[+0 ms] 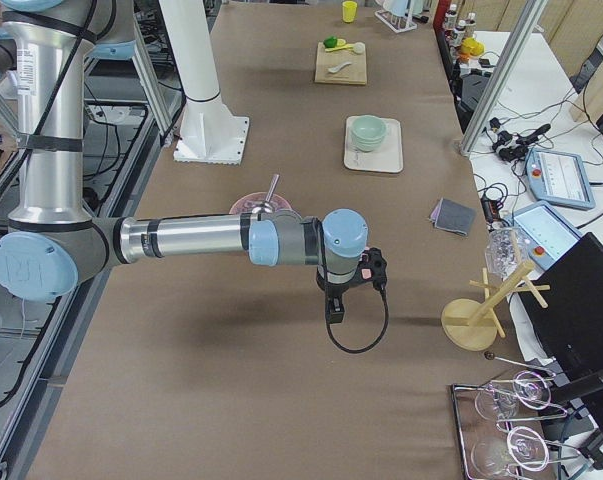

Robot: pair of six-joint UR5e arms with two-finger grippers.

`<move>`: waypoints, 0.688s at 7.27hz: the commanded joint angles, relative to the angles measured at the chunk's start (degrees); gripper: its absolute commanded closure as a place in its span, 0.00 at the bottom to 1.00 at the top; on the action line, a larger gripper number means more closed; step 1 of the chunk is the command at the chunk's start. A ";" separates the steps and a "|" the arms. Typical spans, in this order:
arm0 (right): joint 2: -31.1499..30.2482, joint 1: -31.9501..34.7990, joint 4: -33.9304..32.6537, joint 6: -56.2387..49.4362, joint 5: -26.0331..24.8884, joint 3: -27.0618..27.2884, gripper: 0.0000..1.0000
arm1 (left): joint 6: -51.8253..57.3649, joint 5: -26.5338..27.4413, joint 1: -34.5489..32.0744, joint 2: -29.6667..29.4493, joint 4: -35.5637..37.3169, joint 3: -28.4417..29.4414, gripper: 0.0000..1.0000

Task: Stack pink bowl on green and place spoon

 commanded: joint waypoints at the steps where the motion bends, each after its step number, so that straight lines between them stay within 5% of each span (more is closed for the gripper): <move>1: 0.37 -0.06 0.00 -0.07 2.09 0.10 0.00 | -0.28 -0.12 0.06 0.60 -3.34 0.06 0.01; 3: 0.98 -0.84 0.09 0.37 2.54 0.19 0.00 | -1.23 -0.12 0.24 -0.18 -3.17 -0.81 0.02; 5: 4.66 -3.20 0.09 6.76 2.11 -0.25 0.00 | -14.02 -0.21 3.99 -3.16 -3.26 -5.37 0.04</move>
